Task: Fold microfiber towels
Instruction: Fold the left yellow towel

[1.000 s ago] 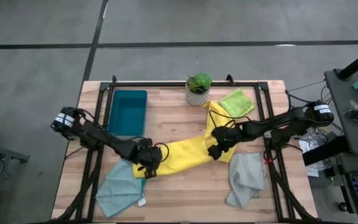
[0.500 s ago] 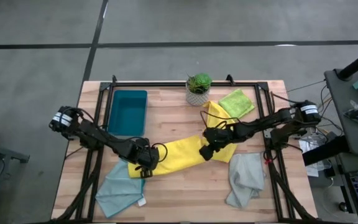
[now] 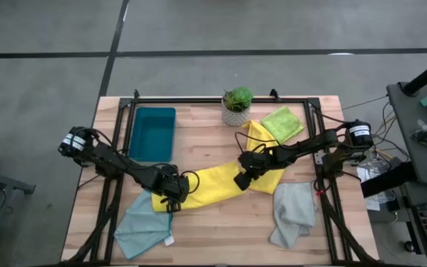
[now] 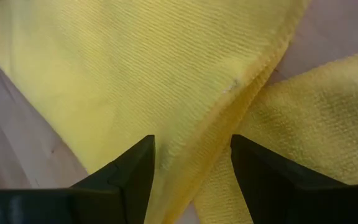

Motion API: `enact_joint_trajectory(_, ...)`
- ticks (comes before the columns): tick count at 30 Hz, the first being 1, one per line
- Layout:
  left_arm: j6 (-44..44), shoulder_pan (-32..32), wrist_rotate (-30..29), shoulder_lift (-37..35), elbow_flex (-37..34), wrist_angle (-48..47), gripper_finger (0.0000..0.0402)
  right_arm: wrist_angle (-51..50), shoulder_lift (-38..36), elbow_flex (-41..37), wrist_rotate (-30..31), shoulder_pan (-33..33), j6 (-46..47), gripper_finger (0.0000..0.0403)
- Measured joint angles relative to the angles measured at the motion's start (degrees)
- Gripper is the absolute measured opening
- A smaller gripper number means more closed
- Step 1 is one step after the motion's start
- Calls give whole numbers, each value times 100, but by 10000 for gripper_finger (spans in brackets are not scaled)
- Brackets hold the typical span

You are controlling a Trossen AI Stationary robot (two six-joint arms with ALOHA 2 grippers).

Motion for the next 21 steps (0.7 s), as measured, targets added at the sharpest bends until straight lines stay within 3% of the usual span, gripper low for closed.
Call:
enact_joint_trajectory(9, -10, 0, 64, -306, -26, -77, 185, 321, 91, 0, 4, 0, 46, 159)
enact_joint_trajectory(21, -33, 0, -1, -305, -33, -49, 185, 1107, 538, 9, -8, 0, -24, 151)
